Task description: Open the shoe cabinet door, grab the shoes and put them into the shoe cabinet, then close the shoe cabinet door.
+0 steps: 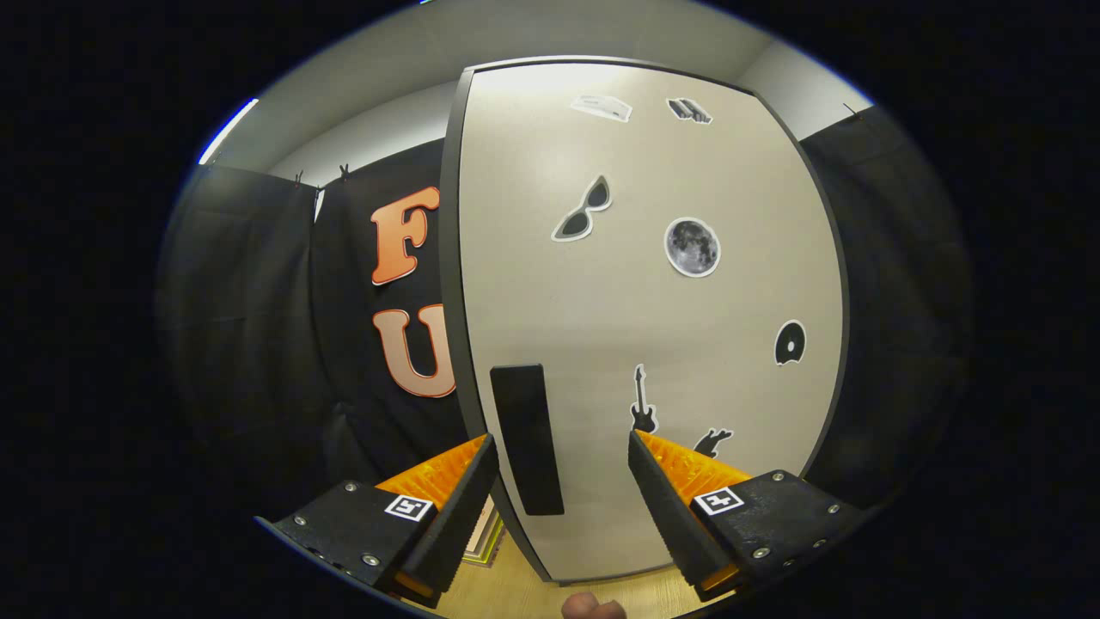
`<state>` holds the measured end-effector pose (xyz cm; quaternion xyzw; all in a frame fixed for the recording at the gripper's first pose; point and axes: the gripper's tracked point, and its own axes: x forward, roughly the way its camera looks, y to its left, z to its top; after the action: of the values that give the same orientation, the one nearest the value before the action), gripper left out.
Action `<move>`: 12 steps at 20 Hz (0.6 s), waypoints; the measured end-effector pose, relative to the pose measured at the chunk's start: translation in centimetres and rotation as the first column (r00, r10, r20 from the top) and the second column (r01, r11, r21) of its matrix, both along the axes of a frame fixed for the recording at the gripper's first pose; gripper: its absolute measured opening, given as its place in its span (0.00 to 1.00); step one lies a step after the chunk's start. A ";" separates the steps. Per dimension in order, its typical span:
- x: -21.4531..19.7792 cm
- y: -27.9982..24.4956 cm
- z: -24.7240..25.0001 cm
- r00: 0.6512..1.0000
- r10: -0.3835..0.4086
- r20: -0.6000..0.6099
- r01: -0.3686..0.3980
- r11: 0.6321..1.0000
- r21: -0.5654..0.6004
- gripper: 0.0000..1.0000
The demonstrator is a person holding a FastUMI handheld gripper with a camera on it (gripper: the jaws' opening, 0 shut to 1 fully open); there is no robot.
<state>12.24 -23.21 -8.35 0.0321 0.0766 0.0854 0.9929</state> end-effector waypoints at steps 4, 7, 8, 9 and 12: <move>-1.6 -1.0 0.6 1.000 -0.010 0.020 0.011 1.000 -0.018 0.95; -3.2 -2.7 0.5 0.999 -0.044 0.014 0.045 0.997 -0.055 0.95; -3.9 -3.2 0.6 0.998 -0.055 0.010 0.055 0.997 -0.062 0.95; -4.3 -3.6 0.6 0.998 -0.062 0.003 0.062 0.996 -0.069 0.95; -6.1 -4.8 0.8 0.997 -0.080 0.000 0.080 0.995 -0.068 0.95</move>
<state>6.19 -28.00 -7.52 0.0015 0.0795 0.0430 0.9959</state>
